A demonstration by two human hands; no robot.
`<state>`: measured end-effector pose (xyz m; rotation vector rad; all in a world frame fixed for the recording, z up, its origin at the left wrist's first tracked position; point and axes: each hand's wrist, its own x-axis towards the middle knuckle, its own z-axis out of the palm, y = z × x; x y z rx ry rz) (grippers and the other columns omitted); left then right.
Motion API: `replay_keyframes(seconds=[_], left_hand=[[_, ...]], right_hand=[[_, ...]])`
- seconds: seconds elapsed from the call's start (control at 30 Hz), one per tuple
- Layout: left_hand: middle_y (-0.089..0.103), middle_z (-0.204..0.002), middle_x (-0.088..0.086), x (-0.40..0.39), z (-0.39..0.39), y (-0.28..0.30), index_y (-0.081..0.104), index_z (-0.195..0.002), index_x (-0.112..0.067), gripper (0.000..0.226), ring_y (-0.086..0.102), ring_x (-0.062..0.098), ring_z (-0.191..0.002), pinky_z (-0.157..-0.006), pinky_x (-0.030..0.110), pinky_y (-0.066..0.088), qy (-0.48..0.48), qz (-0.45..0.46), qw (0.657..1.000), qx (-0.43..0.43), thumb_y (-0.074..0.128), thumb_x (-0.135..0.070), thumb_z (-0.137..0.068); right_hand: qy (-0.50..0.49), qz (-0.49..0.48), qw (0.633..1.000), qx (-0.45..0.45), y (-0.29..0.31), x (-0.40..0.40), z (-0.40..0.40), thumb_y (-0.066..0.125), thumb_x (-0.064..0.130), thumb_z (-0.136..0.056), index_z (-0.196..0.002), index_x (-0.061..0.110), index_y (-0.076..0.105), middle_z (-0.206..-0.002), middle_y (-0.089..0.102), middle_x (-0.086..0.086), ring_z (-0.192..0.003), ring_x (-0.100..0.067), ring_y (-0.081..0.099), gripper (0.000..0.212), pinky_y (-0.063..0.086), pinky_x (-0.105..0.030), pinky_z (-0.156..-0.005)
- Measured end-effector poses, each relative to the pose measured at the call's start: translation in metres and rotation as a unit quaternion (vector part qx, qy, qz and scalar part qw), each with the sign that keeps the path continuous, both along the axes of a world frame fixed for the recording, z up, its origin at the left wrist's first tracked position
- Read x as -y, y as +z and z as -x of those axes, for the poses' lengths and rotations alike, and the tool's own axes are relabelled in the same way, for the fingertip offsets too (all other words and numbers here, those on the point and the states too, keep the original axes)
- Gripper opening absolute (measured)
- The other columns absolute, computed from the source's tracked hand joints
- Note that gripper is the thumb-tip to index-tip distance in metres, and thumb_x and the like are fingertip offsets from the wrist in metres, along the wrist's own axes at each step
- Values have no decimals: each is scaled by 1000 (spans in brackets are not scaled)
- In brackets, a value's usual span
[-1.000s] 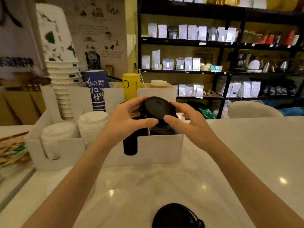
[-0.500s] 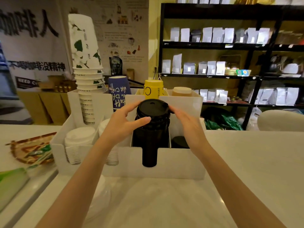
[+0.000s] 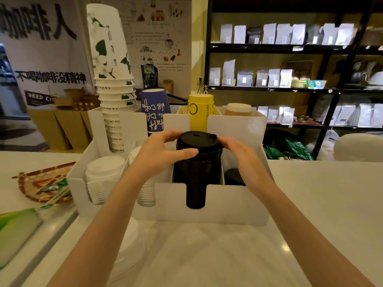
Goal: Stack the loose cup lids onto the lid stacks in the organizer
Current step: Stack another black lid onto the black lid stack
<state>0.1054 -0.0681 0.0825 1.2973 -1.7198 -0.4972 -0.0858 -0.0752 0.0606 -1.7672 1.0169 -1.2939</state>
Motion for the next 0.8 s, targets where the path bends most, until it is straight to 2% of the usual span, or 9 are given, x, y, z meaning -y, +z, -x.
replay_keyframes(seconds=[0.07,0.17,0.37,0.47,0.5,0.57,0.63,0.7,0.8], left_hand=[[56,-112,-8,-1,0,1,53,-115,-21,57,48,9,-110,-91,29,38,12,-6,1000,5,72,-38,-65],[53,-110,-8,-3,4,1,52,-114,-20,58,47,9,-108,-87,27,37,32,2,999,32,74,-37,-64],[56,-116,-2,-8,13,0,49,-117,-16,60,44,7,-101,-77,23,33,68,24,995,71,73,-37,-66],[58,-121,1,-8,13,0,50,-117,-15,60,49,11,-106,-80,23,35,65,22,995,68,73,-36,-66],[59,-121,2,-8,12,0,50,-117,-15,61,50,12,-108,-81,22,36,64,21,996,67,74,-35,-66],[59,-121,2,-8,11,0,51,-118,-15,61,51,14,-110,-83,23,37,59,19,996,64,74,-35,-65],[60,-121,3,-8,11,-1,50,-117,-15,60,52,13,-108,-84,25,41,53,21,997,55,74,-34,-65],[58,-122,3,-8,12,-2,48,-120,-14,61,49,10,-106,-86,26,42,44,21,998,46,74,-32,-67],[55,-125,3,-10,14,-6,44,-124,-14,61,44,7,-105,-86,26,41,30,26,998,40,70,-30,-72]], right_hand=[[-2,5,1000,-8,-2,2,0,30,32,-95,-126,23,50,-121,54,10,-102,11,45,39,30,8,-76],[-10,10,1000,-23,-6,5,-1,29,34,-94,-127,23,48,-122,53,8,-100,12,43,39,31,9,-74],[-21,25,999,-43,-10,6,-4,31,33,-95,-128,22,46,-127,51,4,-114,-5,43,38,31,-10,-88],[-26,56,995,-81,-9,3,-6,32,30,-95,-124,25,48,-119,51,6,-109,-4,43,34,30,1,-85],[-29,70,993,-92,-9,2,-7,32,29,-95,-121,26,49,-116,52,7,-107,-3,43,31,30,0,-85],[-38,103,985,-131,-11,-1,-10,33,32,-93,-120,26,49,-116,54,6,-110,-7,43,32,32,-14,-93],[-54,127,973,-186,-14,-1,-11,30,40,-88,-129,23,42,-129,51,4,-121,-10,38,46,29,-27,-104],[-54,126,968,-211,-14,-3,-11,31,42,-88,-135,24,34,-139,44,4,-129,-11,31,51,24,-31,-110],[-45,74,977,-196,-10,-13,-6,40,36,-91,-140,24,20,-149,30,3,-136,-12,21,54,19,-34,-112]])
